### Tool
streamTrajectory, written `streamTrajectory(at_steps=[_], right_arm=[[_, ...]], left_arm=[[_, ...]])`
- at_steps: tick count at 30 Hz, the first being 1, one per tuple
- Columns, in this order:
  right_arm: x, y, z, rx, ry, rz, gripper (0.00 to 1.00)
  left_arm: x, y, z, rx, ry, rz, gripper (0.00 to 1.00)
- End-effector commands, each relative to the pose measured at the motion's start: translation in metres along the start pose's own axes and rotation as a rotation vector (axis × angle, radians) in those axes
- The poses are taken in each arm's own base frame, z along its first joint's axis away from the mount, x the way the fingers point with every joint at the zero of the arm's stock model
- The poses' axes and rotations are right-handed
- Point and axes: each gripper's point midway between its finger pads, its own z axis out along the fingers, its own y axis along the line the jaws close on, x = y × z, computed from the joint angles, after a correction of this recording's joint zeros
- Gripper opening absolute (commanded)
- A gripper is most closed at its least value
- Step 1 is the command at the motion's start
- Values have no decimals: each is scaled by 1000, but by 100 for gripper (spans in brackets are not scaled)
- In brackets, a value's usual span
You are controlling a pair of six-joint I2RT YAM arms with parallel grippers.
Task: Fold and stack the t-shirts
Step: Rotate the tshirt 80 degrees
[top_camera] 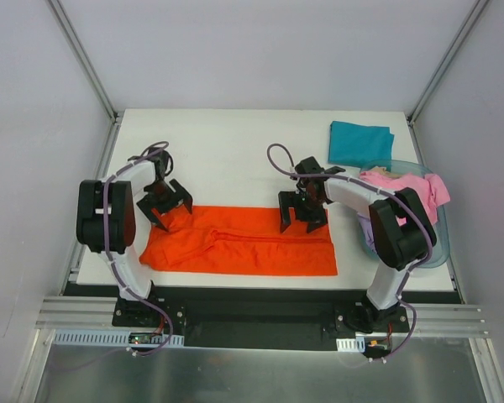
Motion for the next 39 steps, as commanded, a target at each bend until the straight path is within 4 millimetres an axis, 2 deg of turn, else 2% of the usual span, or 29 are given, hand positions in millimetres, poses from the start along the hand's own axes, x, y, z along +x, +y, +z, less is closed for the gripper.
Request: streamTrajectory(at_steps=[1, 2, 3, 4, 5, 7, 8, 9, 10, 12, 13, 14, 15, 16, 17, 22, 23, 24, 25, 26, 28, 29, 31, 32, 33, 34, 36, 37, 39], right_arm=[[8, -2, -10, 7, 13, -6, 97], [13, -1, -10, -6, 23, -9, 97], [25, -3, -7, -8, 51, -7, 97], [32, -1, -8, -19, 63, -3, 97], [40, 7, -8, -66, 88, -4, 97], [70, 22, -6, -136, 165, -29, 97], [80, 31, -5, -165, 185, -56, 97], [97, 44, -5, -191, 217, -117, 97], [107, 55, -6, -223, 241, -159, 97], [125, 77, -8, -251, 262, -262, 97], [127, 89, -11, -281, 260, -290, 97], [127, 98, -12, -307, 242, -322, 97], [128, 105, -18, -320, 223, -359, 97], [122, 107, -22, -313, 188, -383, 97], [120, 108, -26, -315, 164, -409, 97], [95, 118, -60, -322, -27, -468, 97], [91, 120, -65, -319, -57, -473, 97], [86, 121, -74, -316, -101, -479, 97], [77, 116, -77, -269, -156, -475, 97], [70, 113, -81, -245, -202, -472, 97], [47, 102, -103, -161, -367, -444, 97], [38, 100, -113, -142, -438, -438, 97], [22, 87, -145, -82, -613, -391, 97], [17, 85, -156, -80, -670, -376, 97], [17, 81, -171, -85, -735, -354, 97], [10, 73, -180, -53, -794, -268, 97], [8, 59, -189, -24, -848, -154, 97], [7, 59, -188, -36, -847, -126, 97], [8, 72, -184, -89, -810, -149, 97]], left_arm=[[-42, -62, 13, 150, -23, 4, 99], [-52, -74, 12, 171, -32, 8, 99], [-75, -99, 12, 210, -51, 12, 99], [-87, -116, 10, 247, -59, 19, 99], [-107, -153, 6, 335, -55, 37, 99], [-116, -195, -2, 437, -32, 45, 99], [-134, -228, -9, 503, -71, 67, 99], [-140, -245, -13, 536, -88, 77, 99], [-136, -266, -14, 565, -98, 101, 99], [-154, -318, -23, 701, -171, 134, 99], [-154, -340, -29, 788, -194, 178, 99], [-143, -363, -28, 880, -152, 185, 99], [-143, -377, -34, 946, -157, 173, 99], [-145, -396, -51, 1052, -202, 186, 99], [-134, -407, -57, 1092, -200, 192, 99], [-122, -429, -111, 1159, -363, 281, 99], [-120, -430, -134, 1178, -404, 308, 99], [-118, -430, -147, 1189, -426, 320, 99], [-118, -429, -161, 1203, -448, 334, 99], [-115, -427, -193, 1231, -497, 372, 99], [-110, -421, -223, 1249, -548, 414, 99], [-104, -413, -263, 1274, -612, 453, 99], [-95, -400, -291, 1276, -651, 490, 99], [-83, -385, -337, 1309, -718, 533, 99], [-76, -376, -349, 1308, -732, 545, 99], [-60, -357, -374, 1315, -750, 559, 99], [-43, -337, -388, 1302, -780, 591, 99], [-27, -316, -397, 1292, -787, 608, 99], [-7, -295, -396, 1266, -790, 650, 99]])
